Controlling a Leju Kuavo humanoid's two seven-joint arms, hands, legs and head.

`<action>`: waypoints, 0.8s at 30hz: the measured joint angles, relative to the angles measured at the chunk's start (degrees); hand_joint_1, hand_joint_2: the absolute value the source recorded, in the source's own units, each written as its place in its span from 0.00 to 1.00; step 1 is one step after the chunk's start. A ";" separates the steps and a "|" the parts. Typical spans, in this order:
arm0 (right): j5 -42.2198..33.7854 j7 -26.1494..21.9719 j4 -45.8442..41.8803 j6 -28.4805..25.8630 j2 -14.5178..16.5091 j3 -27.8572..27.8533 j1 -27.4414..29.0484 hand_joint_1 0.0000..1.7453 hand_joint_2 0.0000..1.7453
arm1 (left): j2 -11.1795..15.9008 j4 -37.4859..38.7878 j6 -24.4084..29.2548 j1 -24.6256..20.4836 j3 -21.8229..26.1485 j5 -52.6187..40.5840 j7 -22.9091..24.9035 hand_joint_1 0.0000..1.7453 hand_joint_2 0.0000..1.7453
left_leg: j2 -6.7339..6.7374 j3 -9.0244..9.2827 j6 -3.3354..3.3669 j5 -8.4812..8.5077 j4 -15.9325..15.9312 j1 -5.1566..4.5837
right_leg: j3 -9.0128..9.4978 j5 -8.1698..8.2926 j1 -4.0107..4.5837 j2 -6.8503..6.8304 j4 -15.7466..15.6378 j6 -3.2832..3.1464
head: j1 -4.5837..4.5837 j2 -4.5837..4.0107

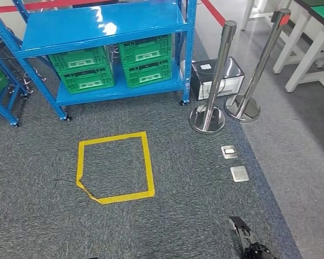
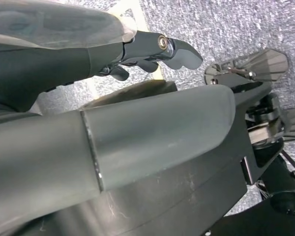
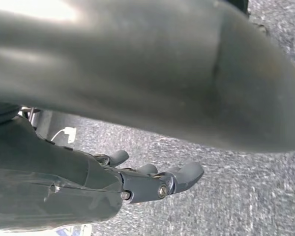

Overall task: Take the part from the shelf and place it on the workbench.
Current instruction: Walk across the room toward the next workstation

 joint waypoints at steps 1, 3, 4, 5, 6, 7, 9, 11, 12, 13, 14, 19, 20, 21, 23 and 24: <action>-0.09 0.03 -0.01 -0.01 -0.01 0.03 -0.01 0.00 0.00 | -0.09 -0.01 0.01 0.00 0.00 -0.06 0.00 0.00 0.00 | 0.05 0.28 -0.17 0.63 -0.92 0.30 | -0.71 -1.18 0.06 -0.03 1.65 0.26 | 0.21 0.00; -0.28 0.16 -0.02 -0.01 -0.05 0.11 0.01 0.00 0.00 | -0.22 -0.01 0.01 0.05 0.00 -0.22 0.00 0.00 0.00 | 0.11 0.41 -0.41 1.19 -1.61 0.59 | -3.50 -5.04 -0.08 -0.03 8.29 0.80 | 0.95 0.01; -0.36 0.23 -0.02 -0.01 -0.07 0.13 0.04 0.00 0.00 | -0.29 -0.01 0.01 0.11 0.00 -0.26 0.00 0.00 0.00 | 0.11 0.35 -0.47 1.21 -1.56 0.66 | -4.96 -6.60 -0.23 -0.04 11.85 1.12 | 1.26 0.01; -0.42 0.28 -0.01 -0.01 -0.09 0.15 0.07 0.00 0.00 | -0.37 -0.01 0.01 0.20 0.00 -0.29 0.00 0.00 0.00 | 0.04 0.34 -0.59 1.15 -1.46 0.74 | -5.77 -7.13 -0.41 -0.05 13.96 1.45 | 1.51 0.01; -0.45 0.31 -0.01 -0.01 -0.11 0.16 0.09 0.00 0.00 | -0.49 -0.01 0.00 0.27 0.00 -0.31 0.00 0.00 0.00 | -0.10 0.36 -0.79 1.01 -1.27 0.88 | -5.63 -6.48 -0.62 -0.05 13.98 1.82 | 1.67 0.01; -0.49 0.32 -0.01 -0.01 -0.13 0.18 0.09 0.00 0.00 | -0.60 -0.01 -0.01 0.31 0.00 -0.31 0.00 0.00 0.00 | -0.30 0.38 -1.12 0.78 -0.93 1.12 | -4.43 -4.75 -0.88 -0.03 11.71 2.22 | 1.77 0.00; -0.50 0.32 -0.01 0.00 -0.14 0.22 0.07 0.00 0.00 | -0.63 -0.01 -0.01 0.28 0.00 -0.32 0.01 0.00 0.00 | -0.76 0.24 -2.13 -0.04 0.24 1.51 | -0.63 -1.34 -1.37 0.54 4.16 3.04 | 2.19 0.01; -0.50 0.31 -0.01 0.01 -0.09 0.26 0.07 0.00 0.00 | -0.51 0.01 -0.01 0.13 0.00 -0.33 0.09 0.00 0.00 | -1.14 -0.42 -3.06 -0.67 1.59 1.52 | 1.20 -0.76 -1.43 1.30 0.26 2.48 | 2.54 0.02; -0.50 0.31 -0.01 0.02 -0.06 0.28 0.08 0.00 0.00 | -0.44 0.01 -0.01 0.08 0.00 -0.33 0.14 0.00 0.00 | -1.29 -0.76 -3.35 -0.72 1.88 1.45 | 1.15 -1.25 -1.24 1.51 0.32 1.81 | 2.49 0.01; -0.50 0.31 -0.01 0.01 -0.07 0.28 0.10 0.00 0.00 | -0.46 0.01 0.00 0.06 0.00 -0.33 0.18 0.00 0.00 | -1.41 -0.96 -3.53 -0.67 2.04 1.51 | 0.96 -1.28 -1.15 1.31 0.47 0.96 | 2.22 0.02; -0.50 0.31 -0.01 0.01 -0.07 0.28 0.12 0.00 0.00 | -0.44 0.01 -0.01 0.08 0.00 -0.33 0.19 0.00 0.00 | -1.35 -1.05 -3.68 -0.73 2.07 1.59 | 0.88 -1.32 -1.08 1.09 0.56 0.40 | 1.90 0.02; -0.50 0.28 -0.01 0.01 -0.07 0.28 0.10 0.00 0.00 | -0.41 0.01 0.00 -0.19 0.00 -0.37 0.23 0.00 0.00 | 0.62 -9.24 -3.57 -7.26 17.46 1.19 | 1.02 -1.51 -0.48 -0.79 0.39 -1.22 | -0.15 0.01; -0.50 0.30 -0.01 0.01 -0.07 0.28 0.11 0.00 0.00 | -0.42 0.01 -0.01 -0.17 0.00 -0.36 0.28 0.00 0.00 | 0.64 -11.18 -3.33 -7.96 20.69 1.01 | 1.07 -1.61 -0.18 -1.23 0.39 -1.41 | -0.29 0.01; -0.50 0.30 -0.01 0.01 -0.07 0.28 0.10 0.00 0.00 | -0.43 0.01 -0.03 -0.13 0.00 -0.34 0.33 0.00 0.00 | 0.66 -12.06 -2.92 -7.51 21.71 0.79 | 1.19 -1.72 0.15 -1.64 0.39 -1.58 | -0.35 0.01; -0.50 0.27 -0.02 0.02 -0.07 0.29 0.05 0.00 0.00 | -0.42 0.01 -0.08 -0.06 0.00 -0.30 0.42 0.00 0.00 | 1.10 -10.34 -1.38 -3.61 16.64 -0.09 | 1.61 -1.97 0.79 -2.41 0.34 -1.92 | -0.40 0.01; -0.50 0.25 -0.03 0.04 -0.04 0.32 0.03 0.00 0.00 | -0.35 0.01 -0.10 -0.06 -0.01 -0.27 0.43 0.00 0.00 | 2.08 -8.53 -0.27 -1.53 12.27 -0.80 | 1.82 -2.08 0.98 -2.79 0.28 -2.04 | -0.40 0.01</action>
